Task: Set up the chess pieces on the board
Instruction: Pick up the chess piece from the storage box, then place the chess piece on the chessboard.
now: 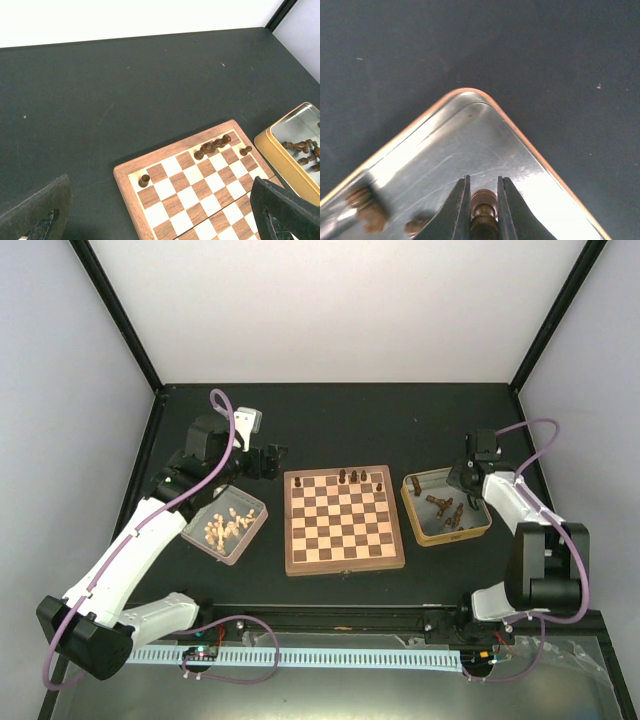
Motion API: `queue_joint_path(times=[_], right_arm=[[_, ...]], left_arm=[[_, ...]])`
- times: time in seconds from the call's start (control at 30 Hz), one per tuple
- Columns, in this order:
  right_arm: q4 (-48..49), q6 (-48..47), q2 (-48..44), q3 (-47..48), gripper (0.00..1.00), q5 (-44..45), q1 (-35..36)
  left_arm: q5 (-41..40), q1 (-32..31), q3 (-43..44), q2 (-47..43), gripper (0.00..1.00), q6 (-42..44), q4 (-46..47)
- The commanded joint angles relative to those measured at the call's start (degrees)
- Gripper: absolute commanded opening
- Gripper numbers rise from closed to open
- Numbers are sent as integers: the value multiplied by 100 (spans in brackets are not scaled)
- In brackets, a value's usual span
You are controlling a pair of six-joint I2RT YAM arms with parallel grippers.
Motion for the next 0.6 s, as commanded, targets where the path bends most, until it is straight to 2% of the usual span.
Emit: queue_joint_path(times=[0.0,0.27,0.43,0.57], right_arm=[[-260,-48,-377,282,6,-402,233],[-515,88,-249,971,7,-633,1311],[-608,76,584,1674,8,-604,2089],[-671,29,1203,2086,9,-522,2407]], left_arm=[[-25,41,-42,-100,99,56,171],[-12,41,-43,-109,99,52,176],[-11,43,-49,-123,99,56,176],[-17,41,-60,-126,99,61,176]])
